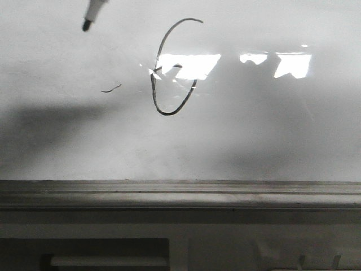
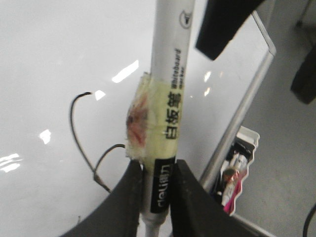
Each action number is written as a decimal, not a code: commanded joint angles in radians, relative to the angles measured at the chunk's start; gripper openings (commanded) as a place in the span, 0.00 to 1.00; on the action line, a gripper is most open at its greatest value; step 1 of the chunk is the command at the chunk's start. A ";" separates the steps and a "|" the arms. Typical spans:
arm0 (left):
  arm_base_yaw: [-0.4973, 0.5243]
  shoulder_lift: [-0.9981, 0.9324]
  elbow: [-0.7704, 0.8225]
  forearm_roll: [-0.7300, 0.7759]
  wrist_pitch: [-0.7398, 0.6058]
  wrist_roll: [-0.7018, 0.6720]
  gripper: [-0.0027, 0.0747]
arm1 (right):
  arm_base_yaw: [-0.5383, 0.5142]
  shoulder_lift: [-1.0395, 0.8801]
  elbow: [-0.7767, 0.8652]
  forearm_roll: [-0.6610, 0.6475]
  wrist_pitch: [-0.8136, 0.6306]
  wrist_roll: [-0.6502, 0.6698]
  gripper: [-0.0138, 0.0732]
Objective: Write number 6 on whiteboard
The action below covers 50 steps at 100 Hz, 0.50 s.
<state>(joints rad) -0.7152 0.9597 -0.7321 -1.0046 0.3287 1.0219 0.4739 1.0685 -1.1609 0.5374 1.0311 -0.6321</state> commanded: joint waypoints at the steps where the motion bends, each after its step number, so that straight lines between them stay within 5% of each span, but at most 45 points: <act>1: 0.042 -0.085 0.011 -0.041 -0.081 -0.118 0.01 | -0.055 -0.102 0.024 -0.026 -0.046 0.038 0.72; 26: 0.097 -0.198 0.208 -0.291 -0.265 -0.228 0.01 | -0.144 -0.377 0.310 -0.044 -0.283 0.118 0.72; 50: 0.097 -0.095 0.222 -0.307 -0.355 -0.227 0.01 | -0.144 -0.449 0.413 -0.030 -0.330 0.124 0.72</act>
<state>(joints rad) -0.6214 0.8285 -0.4710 -1.2927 0.0459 0.8045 0.3362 0.6232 -0.7367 0.4753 0.7740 -0.5118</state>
